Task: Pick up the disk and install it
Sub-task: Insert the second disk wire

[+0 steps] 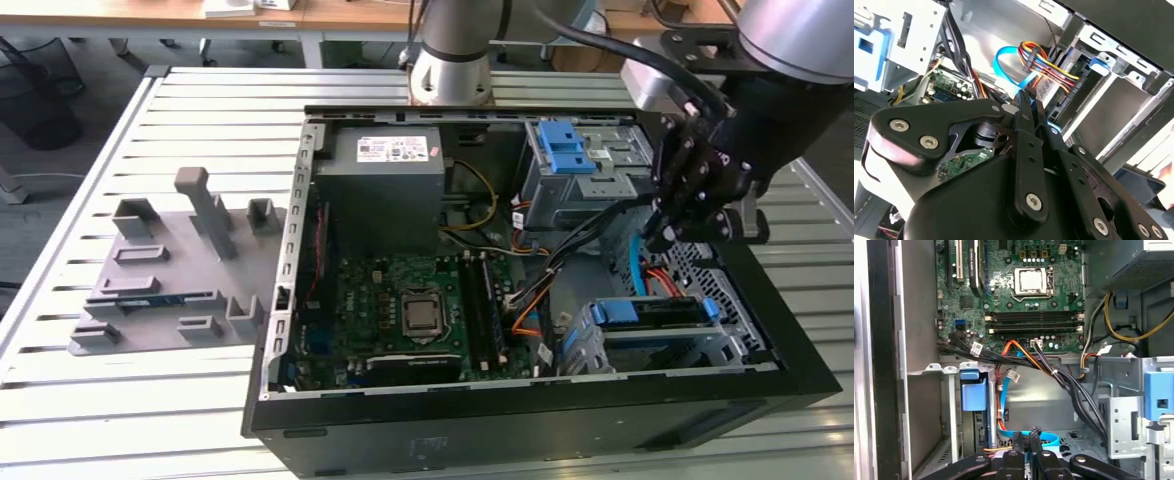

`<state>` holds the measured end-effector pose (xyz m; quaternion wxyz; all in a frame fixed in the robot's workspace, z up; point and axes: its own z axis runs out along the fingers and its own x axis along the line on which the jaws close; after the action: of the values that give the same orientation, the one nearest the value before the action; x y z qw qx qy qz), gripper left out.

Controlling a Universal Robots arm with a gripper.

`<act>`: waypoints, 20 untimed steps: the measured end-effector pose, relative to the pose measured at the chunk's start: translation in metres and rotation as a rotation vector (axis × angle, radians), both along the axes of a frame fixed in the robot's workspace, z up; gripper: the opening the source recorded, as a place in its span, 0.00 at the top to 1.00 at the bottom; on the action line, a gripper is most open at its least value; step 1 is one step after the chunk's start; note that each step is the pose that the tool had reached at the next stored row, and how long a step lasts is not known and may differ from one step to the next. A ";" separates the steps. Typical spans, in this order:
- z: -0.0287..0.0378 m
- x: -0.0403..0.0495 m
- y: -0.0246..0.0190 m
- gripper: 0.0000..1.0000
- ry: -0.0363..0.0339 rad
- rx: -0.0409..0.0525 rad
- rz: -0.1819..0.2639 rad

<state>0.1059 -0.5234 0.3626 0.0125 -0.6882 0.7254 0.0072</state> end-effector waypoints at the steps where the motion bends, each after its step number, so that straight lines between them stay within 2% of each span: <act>1: -0.0008 0.0000 -0.0026 0.84 0.0000 0.0001 0.001; 6: -0.0061 -0.0001 -0.0188 0.84 0.0000 0.0003 0.003; 8: -0.0093 -0.0003 -0.0228 0.84 0.0000 0.0002 0.006; 13: -0.0123 -0.0033 -0.0236 0.84 -0.0016 0.0003 0.010; 14: -0.0127 -0.0036 -0.0236 0.84 -0.0034 0.0003 0.010; 17: -0.0134 -0.0047 -0.0240 0.84 -0.0175 0.0000 0.011; 20: -0.0151 -0.0047 -0.0257 0.84 -0.0191 0.0002 0.011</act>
<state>0.1012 -0.5492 0.3475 0.0194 -0.6922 0.7214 0.0008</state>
